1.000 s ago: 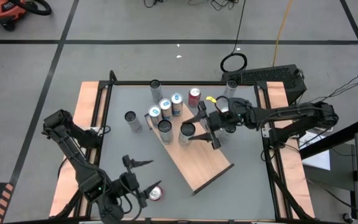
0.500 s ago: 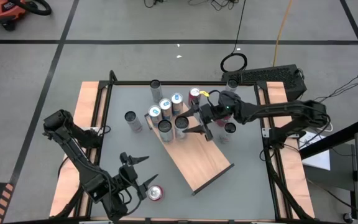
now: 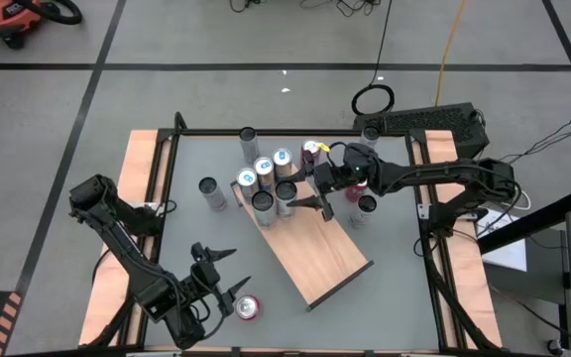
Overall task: Place canned beverage on shelf
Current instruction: Put the left white soda can on the shelf aligned with the other white soda can
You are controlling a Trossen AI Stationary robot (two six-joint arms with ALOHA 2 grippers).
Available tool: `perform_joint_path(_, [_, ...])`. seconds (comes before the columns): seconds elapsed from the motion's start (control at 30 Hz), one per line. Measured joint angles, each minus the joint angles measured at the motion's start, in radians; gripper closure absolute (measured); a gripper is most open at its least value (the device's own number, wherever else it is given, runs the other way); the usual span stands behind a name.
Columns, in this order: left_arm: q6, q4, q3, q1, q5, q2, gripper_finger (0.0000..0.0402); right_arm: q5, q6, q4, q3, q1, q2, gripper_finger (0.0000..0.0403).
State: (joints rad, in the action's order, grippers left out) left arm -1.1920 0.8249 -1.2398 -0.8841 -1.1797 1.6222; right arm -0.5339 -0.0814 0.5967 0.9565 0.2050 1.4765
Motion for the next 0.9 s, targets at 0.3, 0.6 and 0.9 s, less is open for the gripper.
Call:
perform_joint_path(0.3, [0.000,0.000,0.001,0.000,0.000,0.000,0.0037,-0.074,-0.026,0.005,0.000,0.022,0.000,0.0190])
perform_joint_path(0.6, [0.001,0.004,0.001,0.006,-0.001,0.000,0.0037,-0.074,-0.077,0.005,0.000,0.030,0.000,0.0190])
perform_joint_path(0.9, [0.020,0.006,0.001,0.030,0.000,0.000,0.0037,-0.074,-0.088,-0.003,0.001,0.030,0.000,0.0190])
